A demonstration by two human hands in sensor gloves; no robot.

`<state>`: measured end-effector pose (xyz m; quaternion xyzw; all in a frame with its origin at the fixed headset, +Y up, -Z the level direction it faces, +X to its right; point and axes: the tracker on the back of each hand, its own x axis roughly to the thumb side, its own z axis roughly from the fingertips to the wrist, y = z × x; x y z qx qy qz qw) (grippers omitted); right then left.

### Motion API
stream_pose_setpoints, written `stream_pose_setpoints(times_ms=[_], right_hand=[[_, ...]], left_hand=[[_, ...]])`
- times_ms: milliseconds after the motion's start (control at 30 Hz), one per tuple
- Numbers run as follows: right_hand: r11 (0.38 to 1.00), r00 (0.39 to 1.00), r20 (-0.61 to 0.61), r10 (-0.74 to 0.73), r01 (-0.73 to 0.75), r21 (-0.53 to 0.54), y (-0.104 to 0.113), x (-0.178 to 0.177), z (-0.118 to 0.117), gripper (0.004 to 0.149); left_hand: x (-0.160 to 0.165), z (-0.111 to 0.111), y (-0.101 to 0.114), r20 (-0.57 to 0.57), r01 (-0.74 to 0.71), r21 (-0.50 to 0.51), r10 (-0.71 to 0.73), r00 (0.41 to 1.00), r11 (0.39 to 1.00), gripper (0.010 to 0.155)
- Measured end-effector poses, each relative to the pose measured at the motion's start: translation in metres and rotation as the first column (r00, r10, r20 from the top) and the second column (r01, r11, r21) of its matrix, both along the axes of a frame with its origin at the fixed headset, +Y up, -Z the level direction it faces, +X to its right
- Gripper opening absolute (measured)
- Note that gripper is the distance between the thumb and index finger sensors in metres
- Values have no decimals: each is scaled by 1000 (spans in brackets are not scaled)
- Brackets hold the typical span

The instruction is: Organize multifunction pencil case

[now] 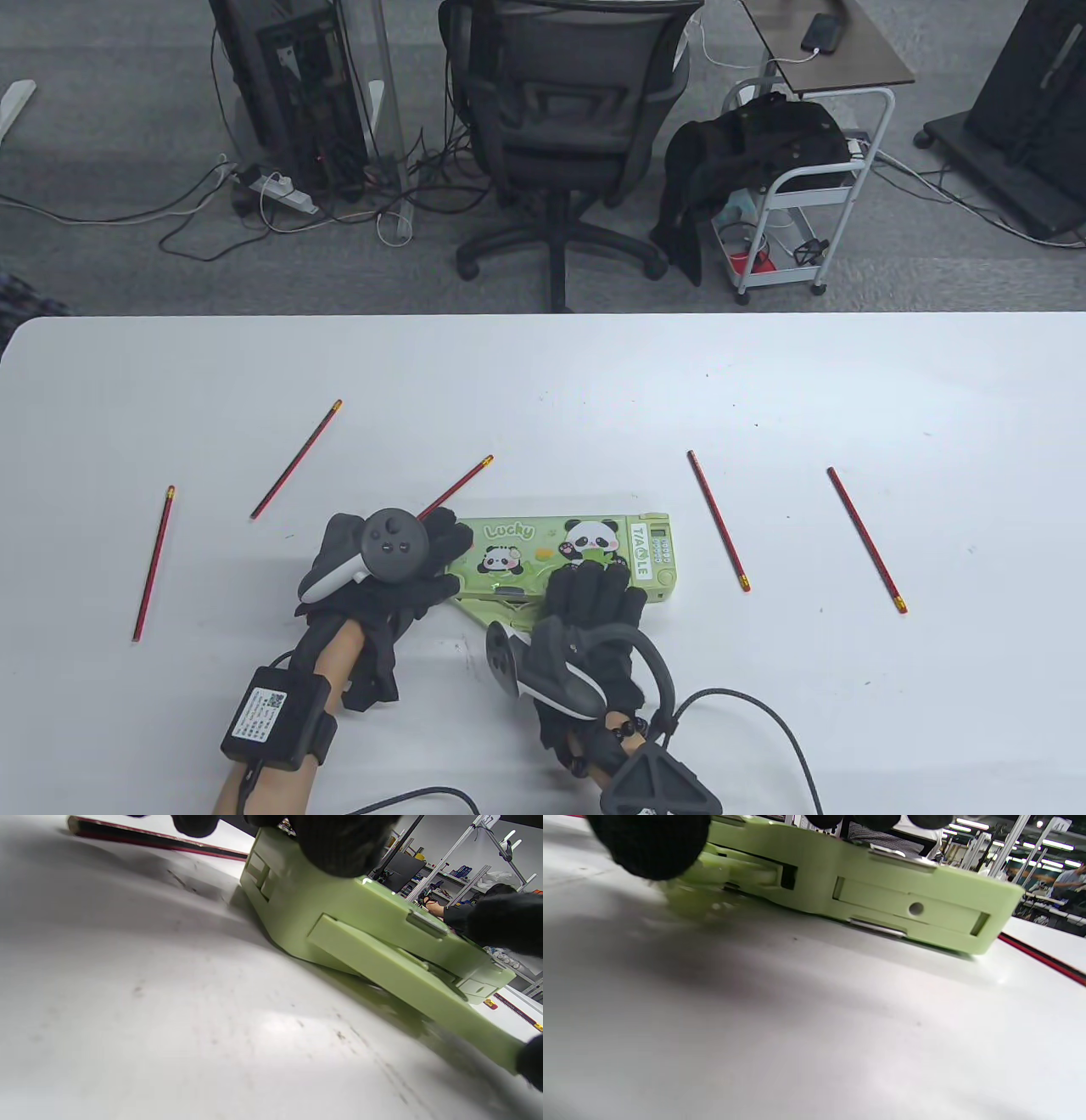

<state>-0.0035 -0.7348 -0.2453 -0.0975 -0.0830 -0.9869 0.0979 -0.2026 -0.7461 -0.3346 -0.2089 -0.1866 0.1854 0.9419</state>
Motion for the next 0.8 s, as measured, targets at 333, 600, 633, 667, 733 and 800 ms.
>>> stream_pose_setpoints(times_ms=[333,600,633,667,733,800], right_hand=[[990,993,39,-111,114,-78,-7,20,-14,101],[989,988,78,-131,136,-64,-9,23,-16,98],[989,988,80,-129,134,-59,-9,24,-16,98],[990,989,82,-123,128,-54,-9,23,-16,98],[992,988,99,-115,119,-40,-8,25,-17,98],[990,984,122,-131,136,-34,-9,28,-19,99]], left_hand=[[0,0,0,0,-3,2,3,1000,1000,64],[0,0,0,0,0,6,0,1000,1000,64],[0,0,0,0,1,6,-1,1000,1000,64],[0,0,0,0,1,7,-1,1000,1000,64],[0,0,-1,0,1,9,-1,1000,1000,64],[1,0,0,0,3,9,-3,1000,1000,64]])
